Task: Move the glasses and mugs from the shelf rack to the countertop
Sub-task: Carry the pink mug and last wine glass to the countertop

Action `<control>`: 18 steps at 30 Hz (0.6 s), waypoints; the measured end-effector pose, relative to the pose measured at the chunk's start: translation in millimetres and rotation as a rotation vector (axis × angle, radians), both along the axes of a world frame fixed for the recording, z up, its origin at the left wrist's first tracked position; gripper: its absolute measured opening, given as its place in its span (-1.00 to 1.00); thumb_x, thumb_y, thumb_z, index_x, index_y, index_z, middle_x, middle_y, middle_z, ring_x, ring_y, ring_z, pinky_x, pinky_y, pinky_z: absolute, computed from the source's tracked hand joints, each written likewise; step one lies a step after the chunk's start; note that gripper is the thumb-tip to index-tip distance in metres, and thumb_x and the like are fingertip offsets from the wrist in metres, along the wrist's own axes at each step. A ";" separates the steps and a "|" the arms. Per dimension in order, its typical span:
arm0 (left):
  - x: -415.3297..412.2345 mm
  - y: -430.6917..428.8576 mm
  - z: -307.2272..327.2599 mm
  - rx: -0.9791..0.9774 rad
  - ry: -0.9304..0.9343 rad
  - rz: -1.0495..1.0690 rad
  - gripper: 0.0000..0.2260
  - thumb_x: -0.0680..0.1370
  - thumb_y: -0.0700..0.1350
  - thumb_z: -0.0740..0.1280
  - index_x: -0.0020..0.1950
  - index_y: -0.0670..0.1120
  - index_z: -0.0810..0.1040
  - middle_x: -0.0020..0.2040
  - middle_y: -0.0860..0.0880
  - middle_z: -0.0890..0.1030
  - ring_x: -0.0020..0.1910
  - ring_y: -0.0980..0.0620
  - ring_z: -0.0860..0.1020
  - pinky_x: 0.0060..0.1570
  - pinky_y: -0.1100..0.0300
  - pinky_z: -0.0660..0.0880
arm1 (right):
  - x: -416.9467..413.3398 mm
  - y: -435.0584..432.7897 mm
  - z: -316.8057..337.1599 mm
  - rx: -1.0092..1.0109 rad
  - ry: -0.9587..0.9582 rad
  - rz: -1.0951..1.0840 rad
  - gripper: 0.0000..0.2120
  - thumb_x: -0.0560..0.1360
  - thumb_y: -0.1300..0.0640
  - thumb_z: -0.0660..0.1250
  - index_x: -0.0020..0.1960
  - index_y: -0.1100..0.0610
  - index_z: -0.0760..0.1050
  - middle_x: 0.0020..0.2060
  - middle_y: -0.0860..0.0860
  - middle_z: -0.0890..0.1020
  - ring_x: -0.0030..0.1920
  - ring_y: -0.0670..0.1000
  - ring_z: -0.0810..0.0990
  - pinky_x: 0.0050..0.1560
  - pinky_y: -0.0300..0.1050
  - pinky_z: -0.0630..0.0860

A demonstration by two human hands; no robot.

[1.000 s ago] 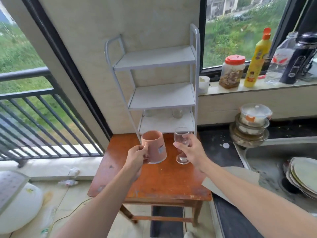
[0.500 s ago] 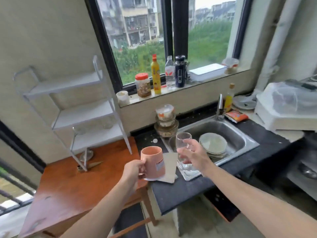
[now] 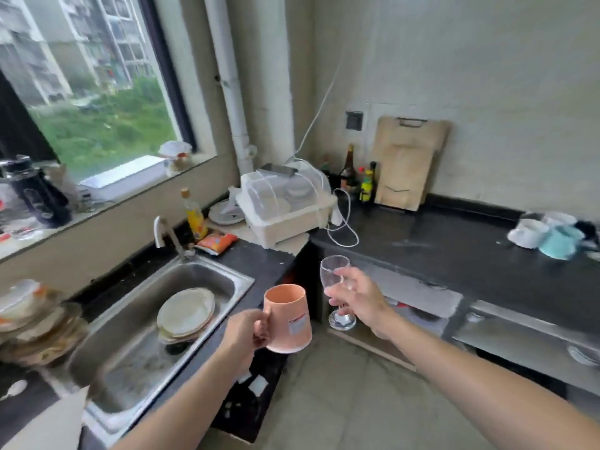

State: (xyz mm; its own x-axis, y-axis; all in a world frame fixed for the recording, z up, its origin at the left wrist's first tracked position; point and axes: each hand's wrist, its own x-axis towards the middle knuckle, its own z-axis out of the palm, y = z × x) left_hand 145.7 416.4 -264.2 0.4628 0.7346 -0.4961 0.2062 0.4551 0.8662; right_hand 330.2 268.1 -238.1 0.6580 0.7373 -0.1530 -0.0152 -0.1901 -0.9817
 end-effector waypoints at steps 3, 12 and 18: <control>83.9 -26.4 1.3 0.005 0.003 -0.151 -0.83 0.44 -0.30 0.26 -0.35 -0.16 0.48 -0.53 -0.08 0.44 -0.52 -0.03 0.38 -0.37 0.18 0.37 | 60.7 -52.2 -6.1 -0.005 0.028 -0.149 -0.55 0.41 0.15 0.50 0.25 0.09 0.47 -0.06 0.13 0.67 -0.21 0.02 0.67 -0.27 -0.10 0.56; 319.2 -99.7 -2.7 0.020 -0.004 -0.618 -0.74 0.48 -0.32 0.23 -0.41 -0.15 0.43 -0.60 -0.04 0.40 -0.56 0.00 0.36 -0.38 0.17 0.31 | 211.1 -185.4 -17.6 -0.007 0.048 -0.626 -0.54 0.37 0.13 0.54 0.22 0.06 0.48 -0.08 0.11 0.65 -0.24 0.04 0.65 -0.29 -0.07 0.55; 459.9 -130.9 1.2 0.062 0.019 -0.825 -0.71 0.51 -0.29 0.22 -0.43 -0.15 0.41 -0.48 -0.11 0.42 -0.40 -0.06 0.39 -0.36 0.11 0.37 | 300.7 -238.2 -12.7 -0.005 0.046 -0.895 -0.52 0.39 0.09 0.54 0.25 0.03 0.47 0.02 0.11 0.65 -0.18 0.05 0.72 -0.21 -0.06 0.62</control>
State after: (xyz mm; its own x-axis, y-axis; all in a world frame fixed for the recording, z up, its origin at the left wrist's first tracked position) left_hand 605.6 285.5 -263.1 0.8571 0.1893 -0.4791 0.4680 0.1024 0.8778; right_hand 630.9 29.9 -250.7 0.9794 -0.0495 -0.1956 -0.1994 -0.0923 -0.9756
